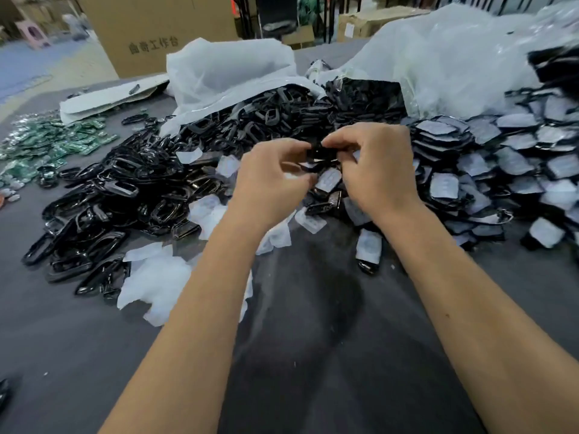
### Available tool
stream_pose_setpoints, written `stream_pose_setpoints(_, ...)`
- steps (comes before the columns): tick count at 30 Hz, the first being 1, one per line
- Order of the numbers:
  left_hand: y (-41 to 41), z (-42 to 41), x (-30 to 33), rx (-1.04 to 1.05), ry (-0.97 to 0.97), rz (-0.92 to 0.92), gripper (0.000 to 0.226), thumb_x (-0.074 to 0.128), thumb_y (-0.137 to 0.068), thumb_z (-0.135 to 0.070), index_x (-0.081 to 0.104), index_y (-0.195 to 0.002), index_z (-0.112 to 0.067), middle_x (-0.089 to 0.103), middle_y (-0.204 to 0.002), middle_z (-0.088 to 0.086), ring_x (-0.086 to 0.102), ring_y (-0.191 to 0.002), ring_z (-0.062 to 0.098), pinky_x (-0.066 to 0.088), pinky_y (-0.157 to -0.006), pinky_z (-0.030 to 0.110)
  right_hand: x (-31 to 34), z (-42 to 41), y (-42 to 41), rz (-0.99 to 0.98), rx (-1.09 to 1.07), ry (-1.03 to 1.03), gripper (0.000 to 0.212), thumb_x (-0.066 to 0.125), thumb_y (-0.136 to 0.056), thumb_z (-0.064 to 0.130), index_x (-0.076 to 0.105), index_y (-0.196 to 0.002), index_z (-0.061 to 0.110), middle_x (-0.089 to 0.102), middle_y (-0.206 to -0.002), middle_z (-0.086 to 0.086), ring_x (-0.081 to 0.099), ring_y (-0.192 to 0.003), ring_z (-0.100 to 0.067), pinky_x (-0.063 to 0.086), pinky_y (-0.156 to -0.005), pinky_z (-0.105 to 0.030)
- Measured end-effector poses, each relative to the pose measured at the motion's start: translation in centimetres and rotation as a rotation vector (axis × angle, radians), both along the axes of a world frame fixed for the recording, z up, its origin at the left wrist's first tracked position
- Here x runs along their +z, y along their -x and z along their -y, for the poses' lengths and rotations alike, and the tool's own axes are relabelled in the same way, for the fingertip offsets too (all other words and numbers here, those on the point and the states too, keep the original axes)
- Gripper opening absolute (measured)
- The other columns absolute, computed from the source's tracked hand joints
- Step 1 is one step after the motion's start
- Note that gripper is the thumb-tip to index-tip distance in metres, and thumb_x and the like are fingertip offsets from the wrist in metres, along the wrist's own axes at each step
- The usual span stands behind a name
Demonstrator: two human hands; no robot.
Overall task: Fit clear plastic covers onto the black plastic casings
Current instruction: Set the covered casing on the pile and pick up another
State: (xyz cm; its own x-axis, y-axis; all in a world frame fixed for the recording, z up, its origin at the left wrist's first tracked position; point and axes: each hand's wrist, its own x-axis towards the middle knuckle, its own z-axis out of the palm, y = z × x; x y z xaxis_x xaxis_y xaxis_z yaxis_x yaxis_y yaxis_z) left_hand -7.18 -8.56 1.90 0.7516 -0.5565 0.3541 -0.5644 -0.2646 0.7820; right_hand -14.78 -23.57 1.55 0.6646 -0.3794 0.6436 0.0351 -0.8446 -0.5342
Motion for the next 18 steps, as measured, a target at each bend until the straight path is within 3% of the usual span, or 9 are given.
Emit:
stream_pose_setpoints(3,1.8,4.1,0.2,-0.063,-0.113,0.157,0.041,0.078,-0.079,-0.012,0.075,-0.120,-0.016,0.077,-0.108,-0.001,0.069,-0.103,0.012,0.053,-0.090,0.029,1.0,3.0,1.7,-0.092,-0.108,0.061,0.042,0.057,-0.076,-0.007,0.084,-0.099,0.015,0.080,-0.097,-0.005,0.072,-0.096,-0.024,0.056,-0.089,-0.036)
stream_pose_setpoints(7,3.4,8.0,-0.5,-0.106,-0.119,0.187,0.046,0.074,-0.079,-0.009,0.073,-0.124,-0.014,0.076,-0.114,0.003,0.067,-0.109,0.018,0.050,-0.087,0.020,1.8,6.4,3.4,-0.274,-0.244,0.109,0.042,0.060,-0.080,-0.009,0.083,-0.100,0.020,0.078,-0.101,-0.010,0.069,-0.099,-0.030,0.055,-0.088,-0.033)
stream_pose_setpoints(9,4.2,9.1,-0.7,-0.097,-0.142,0.232,0.043,0.067,-0.077,-0.004,0.075,-0.119,-0.010,0.077,-0.109,0.011,0.068,-0.107,0.028,0.053,-0.088,0.034,2.1,7.4,3.8,-0.396,-0.262,0.133,0.043,0.061,-0.081,-0.010,0.083,-0.100,0.022,0.075,-0.105,-0.013,0.066,-0.103,-0.032,0.056,-0.090,-0.036)
stream_pose_setpoints(11,4.8,9.6,-0.7,-0.069,-0.153,0.253,0.049,0.063,-0.073,-0.001,0.075,-0.120,-0.010,0.076,-0.111,0.013,0.066,-0.110,0.032,0.053,-0.089,0.039,2.4,7.7,3.8,-0.462,-0.256,0.172,0.043,0.061,-0.083,-0.008,0.082,-0.101,0.024,0.075,-0.108,-0.012,0.065,-0.105,-0.033,0.056,-0.091,-0.040)
stream_pose_setpoints(14,4.9,9.3,-0.5,-0.022,-0.148,0.233,0.052,0.064,-0.073,-0.002,0.073,-0.124,-0.011,0.075,-0.118,0.010,0.064,-0.116,0.030,0.051,-0.093,0.035,3.3,7.3,3.6,-0.453,-0.249,0.213,0.044,0.057,-0.083,-0.010,0.081,-0.099,0.023,0.076,-0.106,-0.008,0.066,-0.105,-0.031,0.054,-0.095,-0.045)
stream_pose_setpoints(18,4.1,7.4,-0.2,0.056,-0.185,0.180,0.044,0.067,-0.076,-0.003,0.075,-0.119,-0.011,0.074,-0.119,0.008,0.065,-0.115,0.025,0.051,-0.094,0.031,4.0,5.7,2.4,-0.338,-0.220,0.170,0.045,0.053,-0.081,-0.012,0.082,-0.097,0.019,0.077,-0.102,-0.006,0.068,-0.102,-0.028,0.057,-0.092,-0.041)
